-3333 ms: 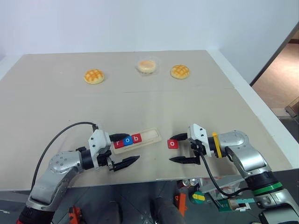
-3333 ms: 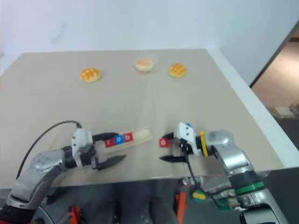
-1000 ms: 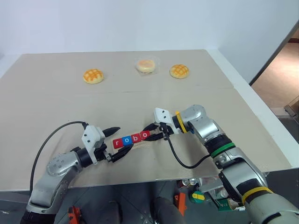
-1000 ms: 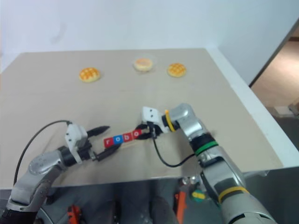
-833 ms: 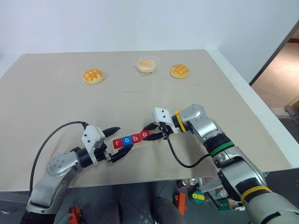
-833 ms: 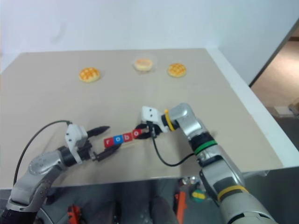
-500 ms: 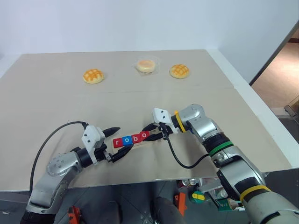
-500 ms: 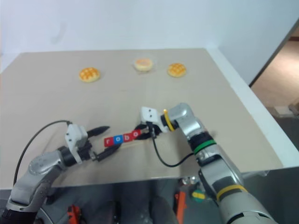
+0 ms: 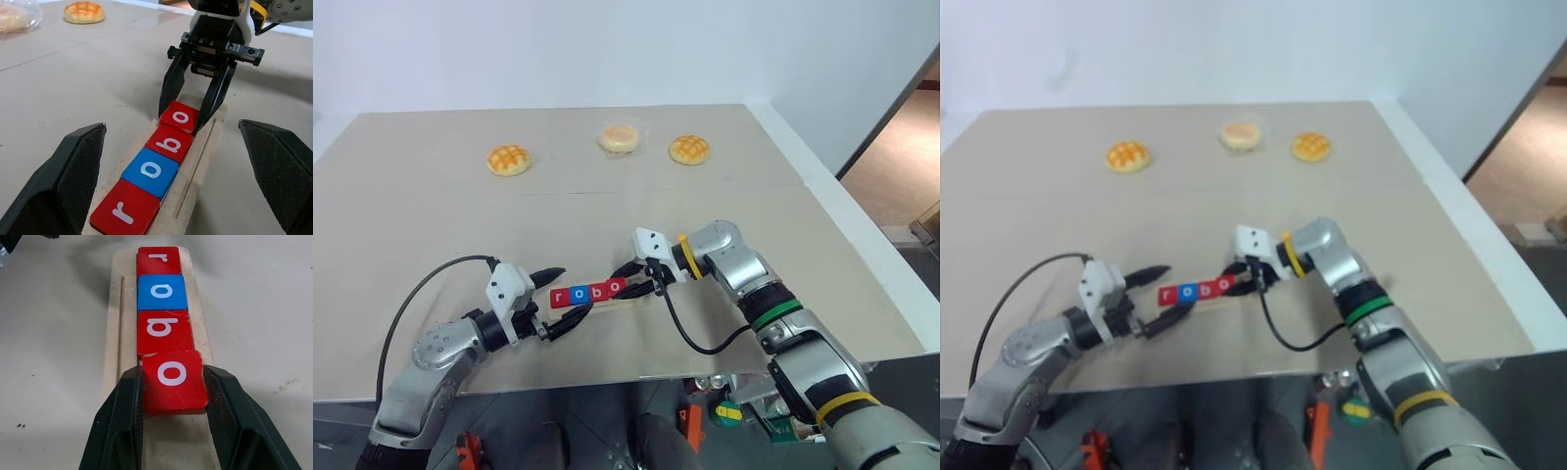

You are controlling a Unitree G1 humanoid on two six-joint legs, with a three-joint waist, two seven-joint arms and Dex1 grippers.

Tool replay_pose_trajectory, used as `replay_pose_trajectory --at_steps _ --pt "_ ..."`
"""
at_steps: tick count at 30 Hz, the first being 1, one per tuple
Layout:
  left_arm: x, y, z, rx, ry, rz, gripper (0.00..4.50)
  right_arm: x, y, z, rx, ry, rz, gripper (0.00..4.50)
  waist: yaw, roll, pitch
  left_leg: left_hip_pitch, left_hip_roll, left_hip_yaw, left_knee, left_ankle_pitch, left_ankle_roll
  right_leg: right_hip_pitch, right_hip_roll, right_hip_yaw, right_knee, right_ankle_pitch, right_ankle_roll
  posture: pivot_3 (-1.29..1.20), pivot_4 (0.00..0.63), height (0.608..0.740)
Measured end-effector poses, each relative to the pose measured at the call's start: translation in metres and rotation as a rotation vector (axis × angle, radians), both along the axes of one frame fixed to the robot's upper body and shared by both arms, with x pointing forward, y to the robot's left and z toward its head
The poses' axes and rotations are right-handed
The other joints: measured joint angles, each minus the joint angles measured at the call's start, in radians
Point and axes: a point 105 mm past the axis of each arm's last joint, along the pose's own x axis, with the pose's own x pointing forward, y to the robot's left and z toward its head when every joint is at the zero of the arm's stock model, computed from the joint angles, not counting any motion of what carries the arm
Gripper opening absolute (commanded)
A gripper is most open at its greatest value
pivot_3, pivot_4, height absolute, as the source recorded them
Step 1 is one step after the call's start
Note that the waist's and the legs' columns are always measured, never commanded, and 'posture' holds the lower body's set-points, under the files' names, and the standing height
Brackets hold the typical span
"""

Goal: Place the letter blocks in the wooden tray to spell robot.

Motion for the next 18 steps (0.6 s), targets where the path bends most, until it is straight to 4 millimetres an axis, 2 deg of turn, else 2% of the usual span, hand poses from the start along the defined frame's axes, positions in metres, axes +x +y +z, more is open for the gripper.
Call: replay_pose_trajectory --at_steps 9,10,12,13,14,15,16,17,18 --pt "0.000 -0.004 0.004 -0.012 -0.006 -0.034 4.50 -0.010 -0.001 -0.004 0.018 0.044 -0.062 1.70 0.000 0.000 0.000 0.002 0.000 0.000 0.000 0.000 0.000 0.002 0.000 0.000 0.000 0.000 0.000 0.00 0.150 0.739" --pt "0.000 -0.004 0.005 -0.015 -0.007 -0.038 4.50 -0.010 -0.001 -0.005 0.021 0.048 -0.067 2.23 0.000 0.000 0.000 0.002 0.000 0.000 0.000 0.000 0.000 0.002 0.000 0.000 0.000 0.000 0.000 0.00 0.150 0.739" --pt "-0.002 -0.007 0.006 -0.019 -0.009 -0.064 4.50 -0.010 0.000 -0.005 0.023 0.050 -0.077 2.69 -0.001 0.000 0.000 0.002 0.000 0.000 0.000 0.000 0.000 0.002 0.001 0.000 0.000 0.000 0.000 0.00 0.150 0.739" --pt "-0.002 -0.007 0.006 -0.016 -0.008 -0.069 4.50 -0.011 0.000 -0.004 0.021 0.052 -0.080 3.11 -0.001 0.000 0.000 0.002 0.000 0.000 0.000 0.000 0.000 0.002 0.001 0.000 0.000 0.000 0.000 0.00 0.150 0.739" --pt "-0.003 -0.007 0.006 -0.010 -0.008 -0.077 4.50 -0.013 0.000 -0.005 0.019 0.058 -0.081 3.21 -0.001 0.000 -0.001 0.002 0.000 0.000 0.000 0.000 0.000 0.002 0.001 0.000 0.000 0.000 -0.001 0.00 0.150 0.739" --pt "-0.004 -0.007 0.006 -0.008 -0.007 -0.088 4.50 -0.014 0.001 -0.005 0.019 0.065 -0.088 3.67 -0.002 0.000 -0.001 0.003 0.000 0.000 0.000 0.000 0.000 0.002 0.001 0.000 0.000 0.001 -0.001 0.00 0.150 0.739" --pt "-0.005 -0.008 0.005 -0.008 -0.005 -0.101 4.50 -0.015 0.001 -0.005 0.018 0.072 -0.092 3.79 -0.002 0.000 -0.001 0.004 0.001 0.000 0.000 0.000 0.000 0.003 0.001 0.000 0.000 0.001 -0.001 0.00 0.150 0.739" --pt "-0.007 -0.009 0.005 -0.002 -0.001 -0.119 4.50 -0.018 0.002 -0.006 0.017 0.081 -0.095 4.38 -0.004 0.000 -0.001 0.006 0.001 0.000 0.000 0.001 0.001 0.004 0.001 0.000 0.000 0.001 -0.006 0.00 0.150 0.739" --pt "-0.007 -0.009 0.004 0.000 0.000 -0.122 4.50 -0.019 0.002 -0.007 0.016 0.084 -0.095 4.38 -0.005 0.000 -0.001 0.008 0.001 0.000 0.001 0.002 0.001 0.005 0.001 0.000 0.000 0.002 -0.006 0.00 0.150 0.739"
